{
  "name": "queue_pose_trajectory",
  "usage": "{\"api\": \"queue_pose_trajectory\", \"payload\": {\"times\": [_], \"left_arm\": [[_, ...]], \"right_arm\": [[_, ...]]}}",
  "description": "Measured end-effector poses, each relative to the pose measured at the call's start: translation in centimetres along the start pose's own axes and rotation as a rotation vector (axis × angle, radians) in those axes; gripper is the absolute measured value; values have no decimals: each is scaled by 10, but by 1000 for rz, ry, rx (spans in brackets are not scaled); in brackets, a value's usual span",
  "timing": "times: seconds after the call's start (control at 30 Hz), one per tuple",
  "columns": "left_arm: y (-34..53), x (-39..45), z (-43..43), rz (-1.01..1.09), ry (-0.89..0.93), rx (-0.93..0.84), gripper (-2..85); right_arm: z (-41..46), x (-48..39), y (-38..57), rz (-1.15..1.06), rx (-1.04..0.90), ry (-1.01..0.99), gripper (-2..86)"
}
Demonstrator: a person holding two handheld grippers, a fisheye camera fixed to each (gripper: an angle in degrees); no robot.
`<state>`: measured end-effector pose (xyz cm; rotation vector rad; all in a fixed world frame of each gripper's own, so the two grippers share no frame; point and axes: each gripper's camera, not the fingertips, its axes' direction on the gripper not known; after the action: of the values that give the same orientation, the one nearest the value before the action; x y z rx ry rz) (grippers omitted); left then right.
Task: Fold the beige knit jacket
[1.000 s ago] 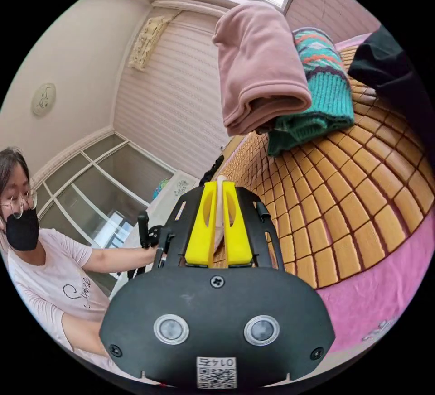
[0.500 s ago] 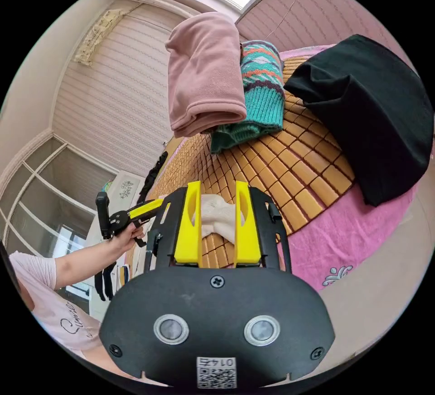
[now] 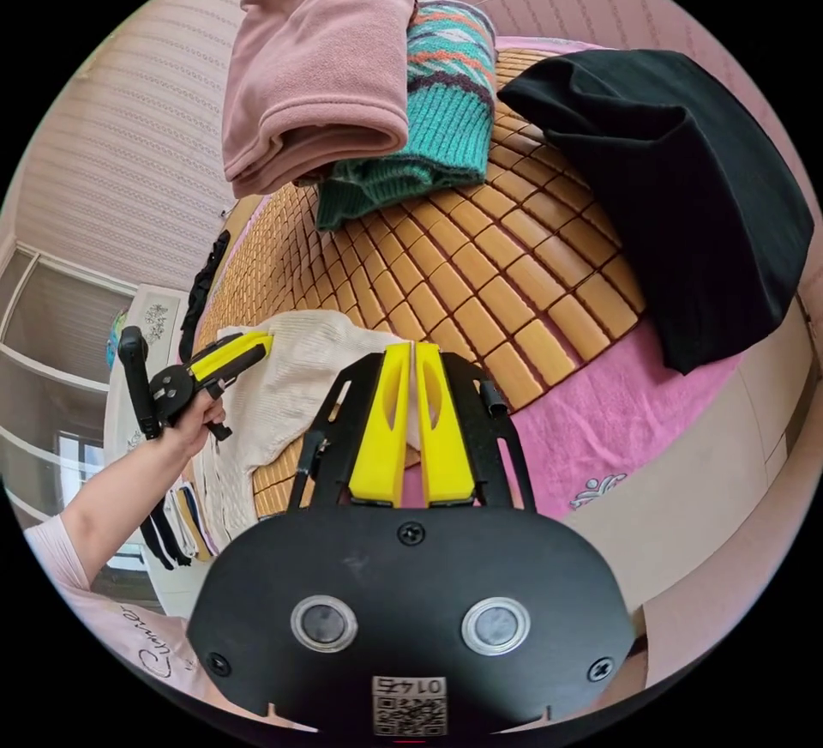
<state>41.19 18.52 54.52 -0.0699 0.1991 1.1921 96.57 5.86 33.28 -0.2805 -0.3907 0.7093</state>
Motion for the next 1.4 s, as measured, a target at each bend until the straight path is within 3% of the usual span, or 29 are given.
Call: {"api": "queue_pose_trajectory", "payload": {"times": [0.27,0.53,0.7,0.9,1.0,1.1,1.17,1.27,1.4], "left_arm": [[1,-41,-11,20,91,-53,1],[57,-116,-108,-130,310,198,-4],[198,-202,-183,-359,210,277,-5],[419,-282,-218,-749,6,83,-6],[511,-291,-231,-867,-130,-20,-6],[575,-299,-234,-964,-112,-24,2],[592,-302,-233,-951,-93,-5,16],[599,-302,-228,-890,-63,51,42],[601,-294,-220,-837,-52,115,56]], "right_arm": [[13,-35,4,29,34,82,1],[23,-49,15,23,42,1,-6],[27,-78,27,74,131,61,-2],[16,-152,50,-102,330,11,8],[30,-211,62,-212,239,-56,17],[58,-292,84,-407,148,-205,28],[97,-366,107,-608,-56,-292,45],[153,-450,147,-755,-216,-369,95],[225,-548,182,-877,-419,-294,128]]}}
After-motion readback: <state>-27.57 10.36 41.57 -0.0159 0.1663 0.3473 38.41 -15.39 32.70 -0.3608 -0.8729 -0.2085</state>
